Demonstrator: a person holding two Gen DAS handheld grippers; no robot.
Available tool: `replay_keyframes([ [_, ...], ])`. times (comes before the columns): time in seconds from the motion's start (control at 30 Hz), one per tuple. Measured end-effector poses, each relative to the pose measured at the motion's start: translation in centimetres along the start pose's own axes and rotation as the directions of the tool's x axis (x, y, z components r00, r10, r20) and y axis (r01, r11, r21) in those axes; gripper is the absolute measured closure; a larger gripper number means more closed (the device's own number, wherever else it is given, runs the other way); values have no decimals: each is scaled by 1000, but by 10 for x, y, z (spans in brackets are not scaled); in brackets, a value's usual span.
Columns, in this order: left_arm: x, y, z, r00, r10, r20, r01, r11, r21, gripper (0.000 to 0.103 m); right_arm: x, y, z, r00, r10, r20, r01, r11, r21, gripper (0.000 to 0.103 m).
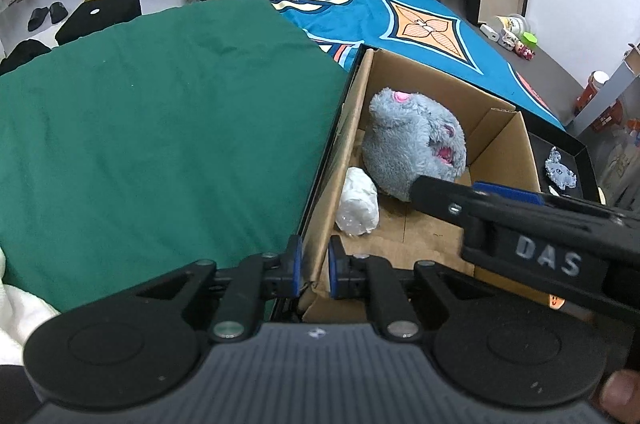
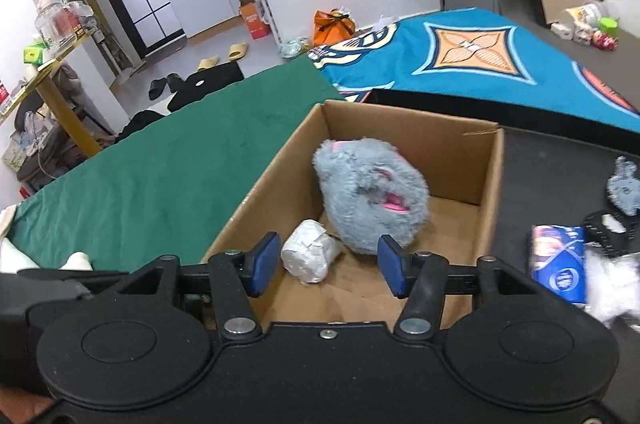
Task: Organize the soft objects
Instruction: 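Carry the white bundle into the box beside the mouse and release, then reach the right gripper to the clear plastic bag and grasp it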
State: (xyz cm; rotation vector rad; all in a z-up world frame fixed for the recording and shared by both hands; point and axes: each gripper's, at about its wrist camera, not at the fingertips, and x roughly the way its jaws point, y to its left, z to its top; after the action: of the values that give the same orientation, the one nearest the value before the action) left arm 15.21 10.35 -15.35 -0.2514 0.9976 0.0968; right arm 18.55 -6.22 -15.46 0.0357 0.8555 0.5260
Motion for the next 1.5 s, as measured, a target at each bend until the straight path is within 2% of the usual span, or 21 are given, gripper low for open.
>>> replay_keyframes([
  [0.27,-6,-5,0,999,32,-8,-32,999,12,86,-26,-17,-6,999,-24,43,22,999,42,49],
  [0.33,-8,-8,0,999,41,-10,-41,999,19,81,-34,-23,-8,998,-31,58,28,998,56,49],
  [0.5,-13,-20,-2,998,70,-1,-70,997,45,53,-46,-41,-9,995,-57,87,49,995,91,49],
  [0.8,-17,-40,-2,992,125,7,-125,987,102,30,-60,-91,-19,987,-110,113,88,979,184,46],
  [1.3,-3,-68,3,972,234,6,-232,958,170,24,-60,-173,-43,981,-163,109,121,941,317,44],
  [1.5,8,-82,5,960,278,8,-274,939,208,19,-53,-195,-51,977,-189,100,143,925,352,35],
])
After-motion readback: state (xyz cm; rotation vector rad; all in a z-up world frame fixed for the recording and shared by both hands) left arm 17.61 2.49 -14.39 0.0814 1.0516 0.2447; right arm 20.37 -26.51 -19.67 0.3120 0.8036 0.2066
